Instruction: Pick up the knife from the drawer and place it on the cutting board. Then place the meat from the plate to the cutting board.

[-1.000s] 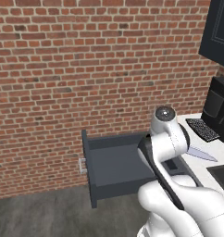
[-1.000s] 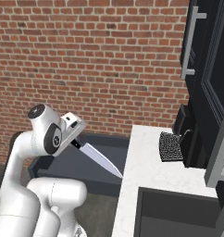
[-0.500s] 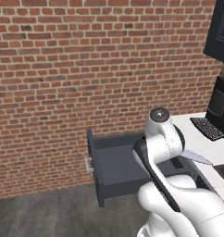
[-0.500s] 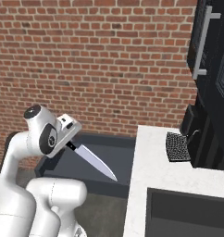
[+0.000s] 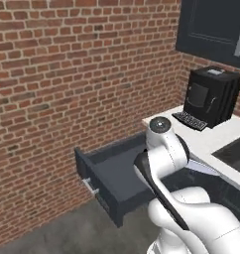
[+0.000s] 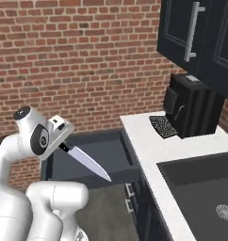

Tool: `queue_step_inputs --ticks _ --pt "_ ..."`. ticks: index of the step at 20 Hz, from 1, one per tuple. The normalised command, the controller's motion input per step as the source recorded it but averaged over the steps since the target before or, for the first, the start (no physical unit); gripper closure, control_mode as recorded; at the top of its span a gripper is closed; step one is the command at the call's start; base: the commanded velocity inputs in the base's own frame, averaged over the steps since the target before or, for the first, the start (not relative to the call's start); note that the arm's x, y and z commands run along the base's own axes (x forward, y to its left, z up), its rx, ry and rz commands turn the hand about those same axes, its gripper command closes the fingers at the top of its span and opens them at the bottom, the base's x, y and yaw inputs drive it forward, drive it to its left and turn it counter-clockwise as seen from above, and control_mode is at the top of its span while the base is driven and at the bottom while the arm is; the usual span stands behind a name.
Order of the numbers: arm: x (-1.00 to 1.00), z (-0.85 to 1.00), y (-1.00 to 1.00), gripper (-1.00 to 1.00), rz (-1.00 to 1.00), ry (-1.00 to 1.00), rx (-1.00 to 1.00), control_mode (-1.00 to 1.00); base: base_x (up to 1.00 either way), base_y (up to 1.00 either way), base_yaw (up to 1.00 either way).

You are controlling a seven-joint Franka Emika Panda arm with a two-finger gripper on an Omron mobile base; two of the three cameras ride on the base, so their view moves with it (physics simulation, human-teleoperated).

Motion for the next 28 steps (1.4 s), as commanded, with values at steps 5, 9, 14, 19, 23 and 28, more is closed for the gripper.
queue_step_inputs --ticks 5,9,14,19,23,28 --pt "0.0 0.0 0.0 1.0 0.0 0.0 0.0 1.0 -0.1 0.0 -0.99" --pt "0.0 0.0 0.0 1.0 0.0 0.0 0.0 1.0 0.0 0.0 -1.0" --pt "0.0 0.0 0.0 1.0 0.0 0.0 0.0 1.0 0.0 0.0 -1.0" --pt "0.0 0.0 0.0 1.0 0.0 0.0 0.0 1.0 0.0 0.0 -1.0" --pt "0.0 0.0 0.0 1.0 0.0 0.0 0.0 1.0 0.0 -0.47 -0.61" --pt "0.0 0.0 0.0 1.0 0.0 0.0 0.0 1.0 0.15 -0.31 -0.07"
